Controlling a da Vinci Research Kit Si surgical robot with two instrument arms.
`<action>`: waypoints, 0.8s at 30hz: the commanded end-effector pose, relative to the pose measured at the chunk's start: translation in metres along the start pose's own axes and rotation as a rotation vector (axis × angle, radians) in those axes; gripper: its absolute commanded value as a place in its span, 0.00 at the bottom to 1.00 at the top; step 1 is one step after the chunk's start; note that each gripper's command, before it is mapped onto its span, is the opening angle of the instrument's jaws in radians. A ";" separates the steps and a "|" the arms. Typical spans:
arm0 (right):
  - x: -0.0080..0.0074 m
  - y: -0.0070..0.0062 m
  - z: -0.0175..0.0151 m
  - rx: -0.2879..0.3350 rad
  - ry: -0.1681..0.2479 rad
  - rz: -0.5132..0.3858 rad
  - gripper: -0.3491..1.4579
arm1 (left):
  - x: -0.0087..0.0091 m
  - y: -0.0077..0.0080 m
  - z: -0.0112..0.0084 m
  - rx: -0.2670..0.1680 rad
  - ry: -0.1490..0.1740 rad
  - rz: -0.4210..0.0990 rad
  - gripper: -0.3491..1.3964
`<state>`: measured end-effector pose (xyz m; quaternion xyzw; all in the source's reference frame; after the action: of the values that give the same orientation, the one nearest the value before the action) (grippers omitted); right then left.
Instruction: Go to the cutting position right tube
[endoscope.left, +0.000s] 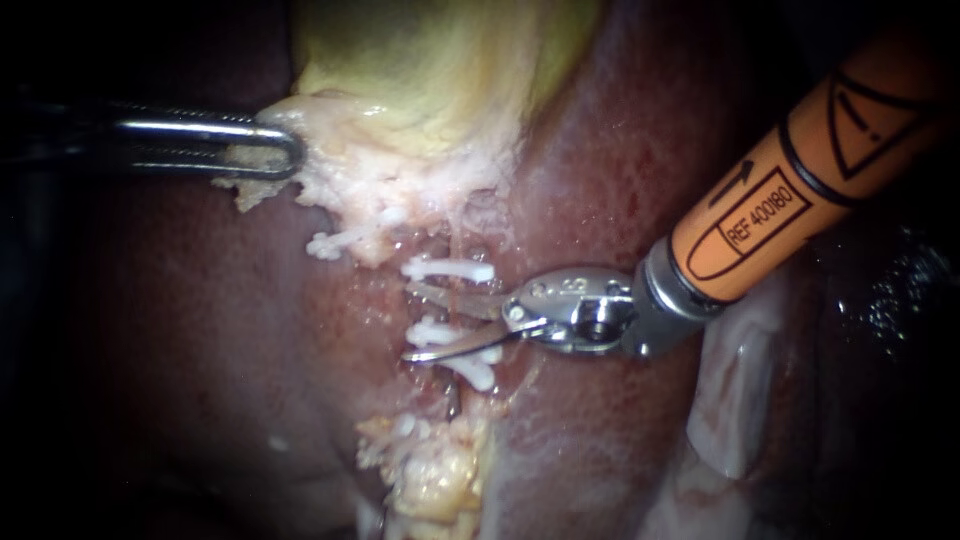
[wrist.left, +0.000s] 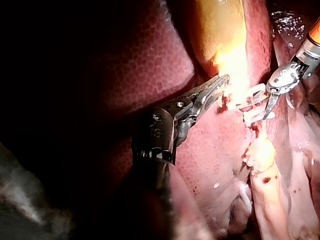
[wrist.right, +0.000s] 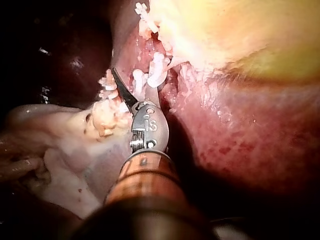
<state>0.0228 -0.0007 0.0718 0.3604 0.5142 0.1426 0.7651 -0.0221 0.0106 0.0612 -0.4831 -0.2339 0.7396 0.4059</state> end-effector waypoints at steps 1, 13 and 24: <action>0.0000 -0.0001 0.0002 0.014 0.006 -0.003 0.91 | 0.0000 0.0000 0.0000 0.000 0.000 0.000 0.00; 0.0010 0.0003 0.0020 0.058 0.075 0.021 0.91 | 0.0000 0.0000 0.0001 0.000 0.000 0.000 0.00; 0.0018 0.0008 0.0031 0.058 0.124 0.042 0.91 | 0.0001 0.0000 0.0002 0.001 0.000 0.000 0.00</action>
<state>0.0265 -0.0003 0.0719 0.3824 0.5581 0.1669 0.7172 -0.0223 0.0106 0.0612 -0.4833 -0.2339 0.7395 0.4060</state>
